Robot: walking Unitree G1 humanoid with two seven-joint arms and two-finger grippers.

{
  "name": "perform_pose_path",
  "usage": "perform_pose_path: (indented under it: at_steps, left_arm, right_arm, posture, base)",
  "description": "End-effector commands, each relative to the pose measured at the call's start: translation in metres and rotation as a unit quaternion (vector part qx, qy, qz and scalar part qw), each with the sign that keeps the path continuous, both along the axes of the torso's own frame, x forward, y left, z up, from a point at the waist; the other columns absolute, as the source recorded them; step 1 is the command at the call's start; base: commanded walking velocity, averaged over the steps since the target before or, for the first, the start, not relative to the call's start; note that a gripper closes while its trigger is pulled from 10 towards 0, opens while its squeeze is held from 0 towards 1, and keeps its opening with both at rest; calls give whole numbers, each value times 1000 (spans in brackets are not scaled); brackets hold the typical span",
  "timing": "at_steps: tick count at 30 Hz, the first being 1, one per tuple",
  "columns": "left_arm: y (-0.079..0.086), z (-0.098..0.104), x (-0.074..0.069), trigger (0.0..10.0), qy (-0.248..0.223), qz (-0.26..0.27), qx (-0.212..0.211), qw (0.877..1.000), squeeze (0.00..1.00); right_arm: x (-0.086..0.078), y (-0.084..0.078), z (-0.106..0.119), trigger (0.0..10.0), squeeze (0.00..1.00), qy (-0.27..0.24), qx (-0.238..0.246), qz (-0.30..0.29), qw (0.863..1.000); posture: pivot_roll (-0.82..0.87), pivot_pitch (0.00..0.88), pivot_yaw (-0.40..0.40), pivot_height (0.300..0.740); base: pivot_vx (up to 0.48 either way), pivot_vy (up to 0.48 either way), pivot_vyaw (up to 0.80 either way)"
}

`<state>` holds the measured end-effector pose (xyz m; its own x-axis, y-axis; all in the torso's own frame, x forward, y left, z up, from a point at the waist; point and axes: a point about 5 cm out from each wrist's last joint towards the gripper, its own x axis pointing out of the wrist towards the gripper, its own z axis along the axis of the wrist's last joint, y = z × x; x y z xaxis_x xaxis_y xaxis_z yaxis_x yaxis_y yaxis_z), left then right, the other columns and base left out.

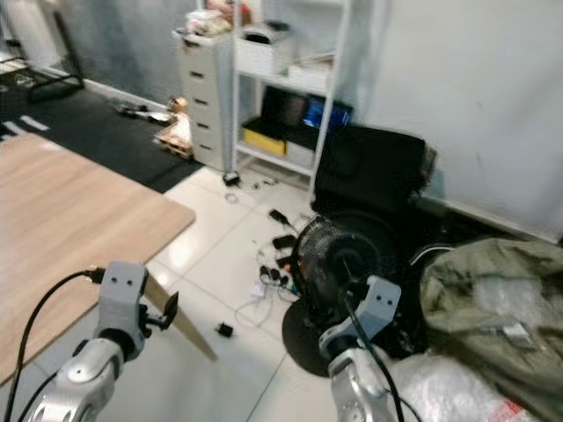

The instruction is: Setting the table

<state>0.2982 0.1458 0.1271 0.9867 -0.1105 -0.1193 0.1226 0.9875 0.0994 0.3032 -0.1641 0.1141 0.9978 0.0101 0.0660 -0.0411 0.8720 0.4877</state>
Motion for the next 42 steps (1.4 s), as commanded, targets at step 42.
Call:
perform_pose_path:
  at_steps: [42]
  left_arm:
    - [6, -2, 1, 10000, -10, 18, 32, 999, 0]
  right_arm:
    - [-5, 12, 13, 10000, 0, -45, 103, 53, 992]
  posture:
    - [81, 57, 58, 740]
  base:
    - [0, 0, 778]
